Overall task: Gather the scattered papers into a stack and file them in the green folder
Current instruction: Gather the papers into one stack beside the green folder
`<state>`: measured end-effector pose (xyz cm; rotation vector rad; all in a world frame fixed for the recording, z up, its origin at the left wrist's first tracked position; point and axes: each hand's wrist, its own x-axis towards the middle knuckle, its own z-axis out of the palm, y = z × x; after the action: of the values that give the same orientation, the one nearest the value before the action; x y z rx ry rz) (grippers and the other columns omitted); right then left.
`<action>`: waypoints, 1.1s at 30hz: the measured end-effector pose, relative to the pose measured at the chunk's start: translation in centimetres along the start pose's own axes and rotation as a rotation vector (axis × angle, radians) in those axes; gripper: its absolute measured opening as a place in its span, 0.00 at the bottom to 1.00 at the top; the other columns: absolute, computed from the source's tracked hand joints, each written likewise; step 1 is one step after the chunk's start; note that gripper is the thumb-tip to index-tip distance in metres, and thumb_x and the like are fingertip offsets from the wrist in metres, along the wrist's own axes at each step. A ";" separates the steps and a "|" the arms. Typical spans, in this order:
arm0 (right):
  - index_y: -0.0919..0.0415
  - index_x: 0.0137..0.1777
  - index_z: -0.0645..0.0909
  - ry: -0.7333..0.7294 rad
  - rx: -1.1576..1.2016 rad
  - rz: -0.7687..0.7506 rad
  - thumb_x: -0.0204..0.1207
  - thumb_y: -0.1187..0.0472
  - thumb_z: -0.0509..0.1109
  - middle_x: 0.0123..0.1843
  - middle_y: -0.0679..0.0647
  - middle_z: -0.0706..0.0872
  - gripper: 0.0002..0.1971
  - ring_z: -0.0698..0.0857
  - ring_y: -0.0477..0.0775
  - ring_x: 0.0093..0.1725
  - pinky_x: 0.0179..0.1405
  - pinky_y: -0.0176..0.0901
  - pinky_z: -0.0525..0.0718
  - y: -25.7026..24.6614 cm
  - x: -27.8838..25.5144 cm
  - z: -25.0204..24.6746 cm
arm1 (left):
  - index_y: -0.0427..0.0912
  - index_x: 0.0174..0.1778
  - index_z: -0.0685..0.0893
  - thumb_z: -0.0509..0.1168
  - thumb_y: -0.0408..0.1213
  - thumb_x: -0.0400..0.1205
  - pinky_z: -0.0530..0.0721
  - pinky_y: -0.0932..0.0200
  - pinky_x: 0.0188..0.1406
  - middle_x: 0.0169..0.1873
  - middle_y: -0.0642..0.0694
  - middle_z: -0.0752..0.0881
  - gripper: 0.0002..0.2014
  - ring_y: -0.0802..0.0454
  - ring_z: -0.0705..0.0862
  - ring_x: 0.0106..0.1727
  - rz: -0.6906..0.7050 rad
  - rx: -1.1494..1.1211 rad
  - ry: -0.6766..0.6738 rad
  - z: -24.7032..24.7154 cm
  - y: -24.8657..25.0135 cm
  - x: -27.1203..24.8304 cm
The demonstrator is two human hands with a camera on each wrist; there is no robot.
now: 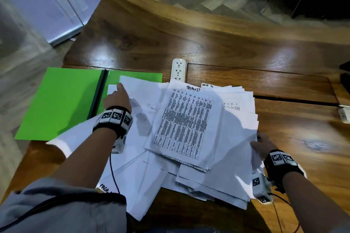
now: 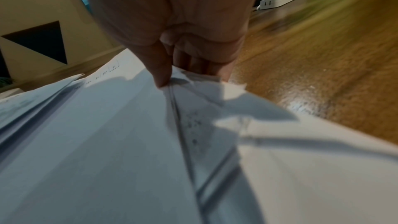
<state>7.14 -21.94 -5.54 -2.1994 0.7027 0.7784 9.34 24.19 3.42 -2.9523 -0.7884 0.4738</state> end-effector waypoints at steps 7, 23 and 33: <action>0.63 0.69 0.74 0.022 0.034 -0.028 0.78 0.70 0.62 0.63 0.69 0.84 0.19 0.84 0.65 0.56 0.64 0.58 0.80 -0.2 -0.1 0.3 | 0.42 0.59 0.83 0.57 0.28 0.81 0.76 0.48 0.62 0.58 0.40 0.86 0.15 0.40 0.82 0.63 0.348 0.109 -0.004 -1.3 4.8 0.1; 0.59 0.63 0.76 0.012 0.116 0.021 0.76 0.70 0.65 0.52 0.61 0.84 0.16 0.83 0.60 0.43 0.37 0.44 0.78 -0.7 -2.0 0.2 | 0.39 0.78 0.58 0.76 0.50 0.70 0.65 0.33 0.74 0.78 0.35 0.60 0.46 0.34 0.60 0.80 -0.535 -0.458 -0.140 4.4 -3.8 -4.0; 0.54 0.64 0.74 0.017 0.192 -0.036 0.76 0.68 0.68 0.56 0.61 0.84 0.18 0.82 0.61 0.47 0.53 0.53 0.81 0.8 -3.6 1.6 | 0.44 0.78 0.68 0.67 0.44 0.80 0.78 0.32 0.65 0.77 0.36 0.70 0.30 0.34 0.72 0.75 -0.251 0.033 -0.547 3.5 -7.3 -12.5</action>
<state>3.70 -20.32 -4.26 -2.0419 0.7136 0.6471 -5.52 24.19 4.47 -2.6513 -1.1566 1.2797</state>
